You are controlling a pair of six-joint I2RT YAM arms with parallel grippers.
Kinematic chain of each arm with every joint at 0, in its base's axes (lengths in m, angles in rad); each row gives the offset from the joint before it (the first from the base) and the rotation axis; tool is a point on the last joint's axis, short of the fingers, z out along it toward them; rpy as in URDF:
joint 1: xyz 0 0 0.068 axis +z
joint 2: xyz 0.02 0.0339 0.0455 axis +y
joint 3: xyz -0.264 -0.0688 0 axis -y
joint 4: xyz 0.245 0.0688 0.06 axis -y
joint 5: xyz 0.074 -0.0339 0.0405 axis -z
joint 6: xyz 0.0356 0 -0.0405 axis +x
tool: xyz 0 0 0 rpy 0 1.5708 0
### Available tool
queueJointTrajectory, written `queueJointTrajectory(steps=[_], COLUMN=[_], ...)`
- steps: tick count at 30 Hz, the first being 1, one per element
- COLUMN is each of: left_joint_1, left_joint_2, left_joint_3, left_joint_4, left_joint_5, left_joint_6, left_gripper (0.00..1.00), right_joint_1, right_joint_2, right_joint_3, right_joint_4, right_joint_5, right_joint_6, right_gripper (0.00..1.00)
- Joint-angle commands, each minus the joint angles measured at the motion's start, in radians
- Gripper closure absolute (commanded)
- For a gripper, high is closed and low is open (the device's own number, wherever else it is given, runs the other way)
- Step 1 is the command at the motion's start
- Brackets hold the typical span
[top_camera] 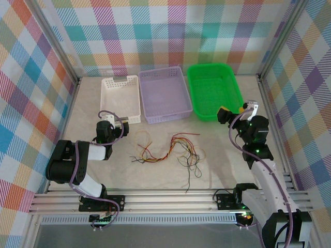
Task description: Untangle the cables
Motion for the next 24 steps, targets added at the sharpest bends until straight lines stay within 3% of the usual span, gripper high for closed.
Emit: queueJointTrajectory(steps=[1,6,12,17,19,22,24], left_joint_1=[0.01,0.009,0.007,0.005,0.001,-0.003,-0.003], left_joint_2=[-0.002,-0.053,-0.223,-0.352,-0.398,-0.408,-0.386], left_joint_3=[0.019,0.059,0.1,0.147,0.198,0.345,0.444], left_joint_4=[0.014,-0.1,-0.298,-0.457,-0.589,-0.898,-1.049], left_joint_5=[0.017,0.063,0.025,0.026,0.02,-0.078,-0.011], left_joint_6=[0.013,0.032,-0.006,-0.156,-0.214,-0.379,-0.356], left_gripper=[0.0,0.0,0.0,0.0,0.0,0.0,0.0], right_joint_1=[0.007,0.012,0.075,0.148,0.201,0.278,0.324], right_joint_2=[-0.02,-0.024,-0.016,0.038,0.056,0.086,0.114], right_joint_3=[0.041,0.069,0.083,0.126,0.151,0.156,0.155], right_joint_4=[-0.086,-0.155,-0.281,-0.402,-0.461,-0.526,-0.563], right_joint_5=[-0.16,-0.287,-0.217,-0.16,-0.111,-0.036,-0.004], right_joint_6=[0.233,0.187,0.122,0.07,0.045,0.046,0.062], right_gripper=[0.0,0.0,0.0,0.0,0.0,0.01,0.03])
